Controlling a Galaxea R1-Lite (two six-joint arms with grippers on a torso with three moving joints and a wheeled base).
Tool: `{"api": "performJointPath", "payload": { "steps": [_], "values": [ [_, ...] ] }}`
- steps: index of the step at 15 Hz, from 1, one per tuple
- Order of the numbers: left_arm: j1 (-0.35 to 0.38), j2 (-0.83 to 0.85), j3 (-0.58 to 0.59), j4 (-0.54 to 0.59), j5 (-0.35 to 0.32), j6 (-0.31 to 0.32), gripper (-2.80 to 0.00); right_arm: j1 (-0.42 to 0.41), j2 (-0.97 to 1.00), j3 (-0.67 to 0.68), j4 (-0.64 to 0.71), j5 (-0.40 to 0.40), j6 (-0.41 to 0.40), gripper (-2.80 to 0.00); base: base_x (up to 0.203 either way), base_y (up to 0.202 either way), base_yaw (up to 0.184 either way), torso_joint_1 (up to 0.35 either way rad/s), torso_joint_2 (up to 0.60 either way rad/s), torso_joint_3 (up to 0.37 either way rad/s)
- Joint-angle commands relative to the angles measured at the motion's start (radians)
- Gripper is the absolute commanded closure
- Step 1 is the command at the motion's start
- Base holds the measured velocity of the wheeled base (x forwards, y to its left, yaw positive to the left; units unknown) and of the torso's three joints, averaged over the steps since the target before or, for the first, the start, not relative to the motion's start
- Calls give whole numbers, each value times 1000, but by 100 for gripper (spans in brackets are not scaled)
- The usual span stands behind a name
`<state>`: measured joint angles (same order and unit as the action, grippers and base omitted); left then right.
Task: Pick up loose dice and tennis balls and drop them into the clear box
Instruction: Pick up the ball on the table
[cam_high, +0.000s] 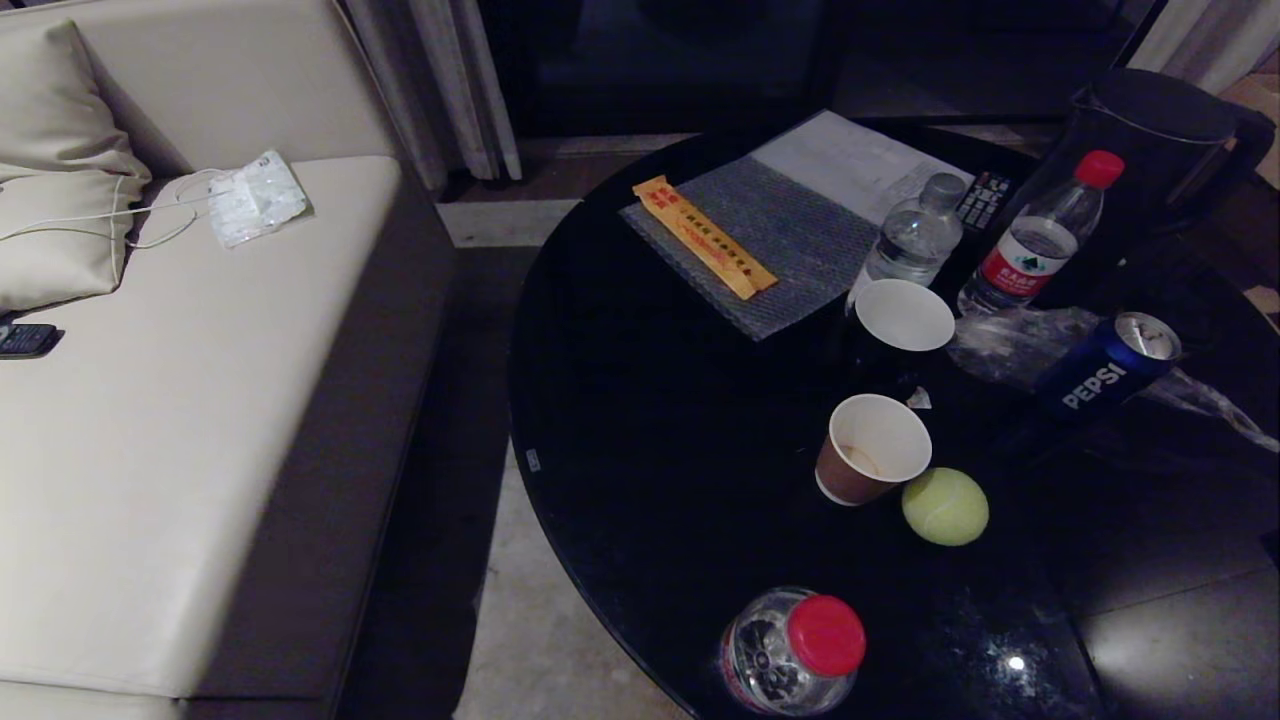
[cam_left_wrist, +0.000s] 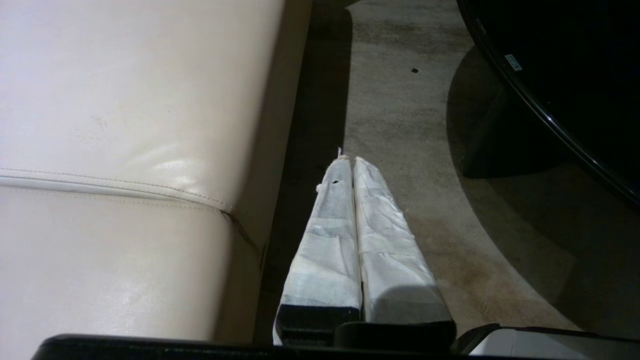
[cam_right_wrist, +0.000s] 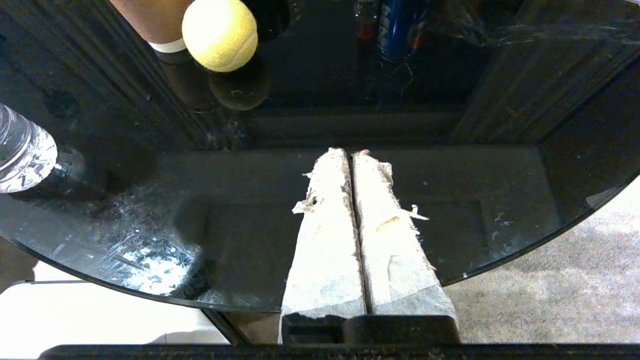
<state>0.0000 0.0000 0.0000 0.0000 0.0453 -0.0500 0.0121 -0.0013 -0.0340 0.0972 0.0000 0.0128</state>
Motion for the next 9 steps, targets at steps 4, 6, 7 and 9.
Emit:
{"api": "performJointPath", "payload": {
  "steps": [4, 6, 7, 9],
  "values": [
    [0, 1, 2, 0, 1, -1, 0, 0, 70, -163, 25, 3, 25, 0, 0, 0, 0, 0, 0, 0],
    [0, 2, 2, 0, 1, -1, 0, 2, 219, -272, 60, 18, 37, 0, 0, 0, 0, 0, 0, 0],
    [0, 2, 2, 0, 1, -1, 0, 3, 304, -308, 67, 38, 43, 0, 0, 0, 0, 0, 0, 0],
    [0, 2, 2, 0, 1, -1, 0, 5, 464, -372, 74, 79, 64, 0, 0, 0, 0, 0, 0, 0]
  ]
}}
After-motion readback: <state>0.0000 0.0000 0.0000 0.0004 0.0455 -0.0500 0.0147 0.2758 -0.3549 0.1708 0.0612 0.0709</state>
